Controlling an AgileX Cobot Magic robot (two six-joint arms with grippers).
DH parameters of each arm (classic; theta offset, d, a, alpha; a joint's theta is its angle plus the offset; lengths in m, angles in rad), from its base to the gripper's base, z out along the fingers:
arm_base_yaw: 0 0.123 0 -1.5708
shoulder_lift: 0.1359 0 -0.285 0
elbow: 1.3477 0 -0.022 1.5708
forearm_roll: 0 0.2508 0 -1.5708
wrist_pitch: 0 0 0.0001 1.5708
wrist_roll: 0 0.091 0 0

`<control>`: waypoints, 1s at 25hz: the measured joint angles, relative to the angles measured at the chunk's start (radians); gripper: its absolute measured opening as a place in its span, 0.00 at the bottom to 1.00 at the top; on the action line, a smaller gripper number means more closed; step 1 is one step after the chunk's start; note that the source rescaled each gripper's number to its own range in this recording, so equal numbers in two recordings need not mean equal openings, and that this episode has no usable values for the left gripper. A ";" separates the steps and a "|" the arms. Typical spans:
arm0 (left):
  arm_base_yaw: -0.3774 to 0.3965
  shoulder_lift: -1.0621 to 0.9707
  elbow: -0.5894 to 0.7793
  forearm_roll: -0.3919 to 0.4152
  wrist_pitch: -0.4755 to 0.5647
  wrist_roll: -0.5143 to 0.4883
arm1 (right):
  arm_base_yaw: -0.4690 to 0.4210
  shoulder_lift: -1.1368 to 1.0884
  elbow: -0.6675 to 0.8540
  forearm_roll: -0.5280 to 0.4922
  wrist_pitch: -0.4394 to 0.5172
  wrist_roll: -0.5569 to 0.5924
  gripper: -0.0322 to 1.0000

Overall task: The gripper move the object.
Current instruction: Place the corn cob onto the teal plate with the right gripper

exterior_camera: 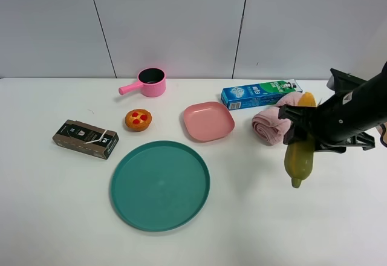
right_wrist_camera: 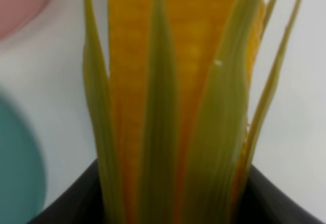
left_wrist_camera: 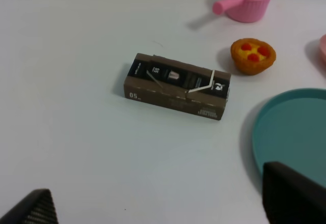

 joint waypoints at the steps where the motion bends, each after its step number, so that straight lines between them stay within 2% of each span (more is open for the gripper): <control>1: 0.000 0.000 0.000 0.000 0.000 0.000 | 0.006 -0.003 -0.019 0.050 0.047 -0.085 0.04; 3: 0.000 0.000 0.000 0.000 0.000 0.000 | 0.030 -0.001 -0.076 0.103 0.107 -0.202 0.04; 7: 0.000 0.000 0.000 0.000 0.000 0.000 | 0.106 0.038 -0.238 0.118 0.170 -0.319 0.04; 16: 0.000 0.000 0.000 0.000 0.000 0.000 | 0.344 0.379 -0.738 -0.054 0.441 -0.456 0.04; 21: 0.000 0.000 0.000 0.000 0.000 0.000 | 0.459 0.588 -0.974 -0.064 0.492 -0.546 0.04; 25: 0.000 0.000 0.000 0.000 0.000 0.000 | 0.538 0.705 -1.079 -0.069 0.491 -0.597 0.04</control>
